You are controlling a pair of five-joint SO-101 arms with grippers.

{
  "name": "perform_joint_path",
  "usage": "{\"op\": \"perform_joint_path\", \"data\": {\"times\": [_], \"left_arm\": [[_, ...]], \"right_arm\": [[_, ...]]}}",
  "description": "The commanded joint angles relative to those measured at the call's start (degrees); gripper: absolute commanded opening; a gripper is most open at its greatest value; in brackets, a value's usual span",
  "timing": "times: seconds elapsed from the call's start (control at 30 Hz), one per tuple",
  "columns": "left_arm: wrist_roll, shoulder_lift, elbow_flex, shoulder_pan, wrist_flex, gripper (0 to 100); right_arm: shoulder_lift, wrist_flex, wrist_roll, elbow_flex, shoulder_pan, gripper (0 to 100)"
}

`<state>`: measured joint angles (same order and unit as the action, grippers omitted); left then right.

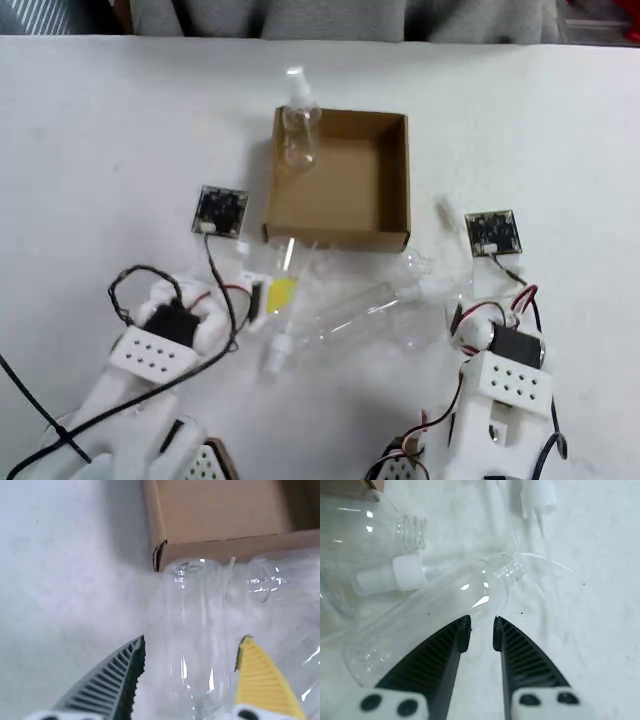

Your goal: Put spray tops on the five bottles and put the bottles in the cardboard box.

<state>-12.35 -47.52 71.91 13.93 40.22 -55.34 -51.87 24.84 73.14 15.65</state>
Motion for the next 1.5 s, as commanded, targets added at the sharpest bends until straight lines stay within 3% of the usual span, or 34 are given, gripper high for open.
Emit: {"op": "perform_joint_path", "data": {"times": [0.0,0.3,0.6,0.77,0.87,0.97,1.17,1.33,1.47], "left_arm": [[-0.53,-0.92,2.11,2.86,-6.15,29],[-0.53,0.13,3.16,3.12,-7.12,29],[0.7,19.12,-5.36,1.27,-7.82,29],[0.7,21.49,-6.33,0.66,-7.82,28],[1.32,21.49,-5.98,0.75,-7.56,20],[7.91,21.49,-6.15,0.48,-7.38,3],[20.4,20.53,-10.55,-4.18,4.4,5],[42.9,14.64,-14.77,-13.93,17.05,5],[64.09,9.8,-14.59,-20.97,20.92,5]], "right_arm": [[0.57,0.48,0.7,0.62,0.22,6.7],[0.57,0.31,0.7,0.62,0.22,6.5],[0.57,0.22,0.7,0.62,0.31,6.4],[0.57,0.22,0.7,0.62,0.31,6.4],[0.57,0.22,0.7,0.62,0.31,6.4],[0.57,0.22,0.7,0.62,0.31,6.4],[0.57,0.22,0.7,0.62,0.31,6.4],[0.57,0.22,0.7,0.62,0.31,6.5],[0.57,0.22,0.7,0.62,0.31,6.5]]}}
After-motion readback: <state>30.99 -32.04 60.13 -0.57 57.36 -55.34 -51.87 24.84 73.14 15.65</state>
